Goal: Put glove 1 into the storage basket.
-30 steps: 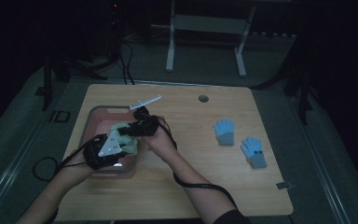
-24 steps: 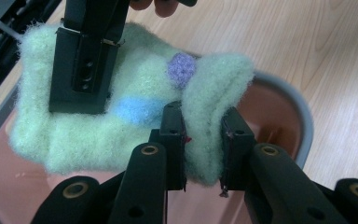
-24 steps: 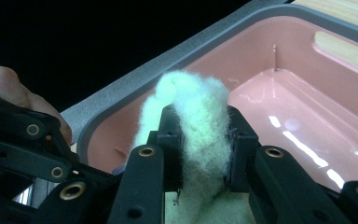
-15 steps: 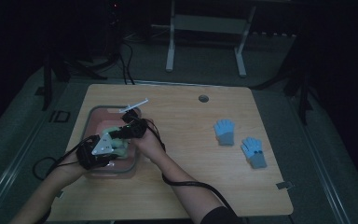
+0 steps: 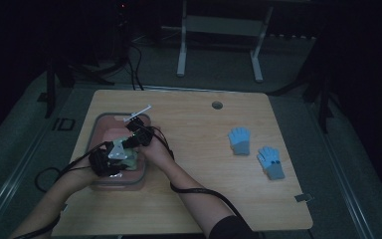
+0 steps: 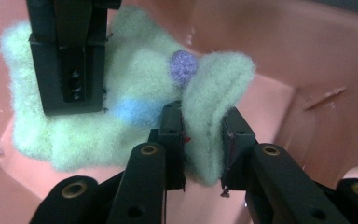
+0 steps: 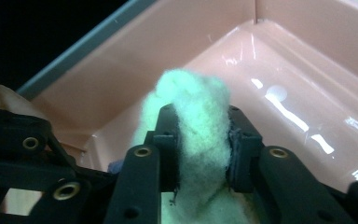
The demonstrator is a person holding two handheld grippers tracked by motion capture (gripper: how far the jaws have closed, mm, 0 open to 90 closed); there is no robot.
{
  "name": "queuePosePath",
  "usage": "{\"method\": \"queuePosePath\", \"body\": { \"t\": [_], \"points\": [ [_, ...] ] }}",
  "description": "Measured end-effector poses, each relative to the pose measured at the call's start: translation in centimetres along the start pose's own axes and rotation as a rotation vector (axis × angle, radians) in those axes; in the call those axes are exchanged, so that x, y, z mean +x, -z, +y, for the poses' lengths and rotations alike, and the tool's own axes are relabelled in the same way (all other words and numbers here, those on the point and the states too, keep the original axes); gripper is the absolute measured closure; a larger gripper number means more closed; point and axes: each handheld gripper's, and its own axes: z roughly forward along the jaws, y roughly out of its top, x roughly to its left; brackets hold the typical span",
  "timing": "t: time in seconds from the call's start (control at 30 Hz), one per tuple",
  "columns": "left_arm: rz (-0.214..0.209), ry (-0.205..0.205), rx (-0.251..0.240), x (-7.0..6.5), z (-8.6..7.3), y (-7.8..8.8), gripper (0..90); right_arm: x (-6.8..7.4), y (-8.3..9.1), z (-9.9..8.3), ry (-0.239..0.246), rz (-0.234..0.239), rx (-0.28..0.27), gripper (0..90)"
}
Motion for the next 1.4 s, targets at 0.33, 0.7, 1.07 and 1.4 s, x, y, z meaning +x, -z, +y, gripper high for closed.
{"method": "queuePosePath", "body": {
  "t": [0.33,0.7,1.07,1.4],
  "points": [
    [0.021,0.017,0.015,0.0,0.0,-0.2,50.8,0.1,-0.4,0.2,-0.012,-0.029,0.013,47.0],
    [0.064,0.134,-0.041,-0.3,0.3,1.4,47.3,0.2,2.0,0.5,0.014,-0.031,-0.043,33.2],
    [0.05,0.16,-0.09,-1.2,1.6,2.6,48.3,0.5,5.8,-1.5,0.038,-0.025,-0.077,34.0],
    [-0.002,0.156,-0.156,-3.1,4.0,2.8,48.0,-0.2,8.9,-4.6,0.067,-0.046,-0.102,34.8]
  ]
}}
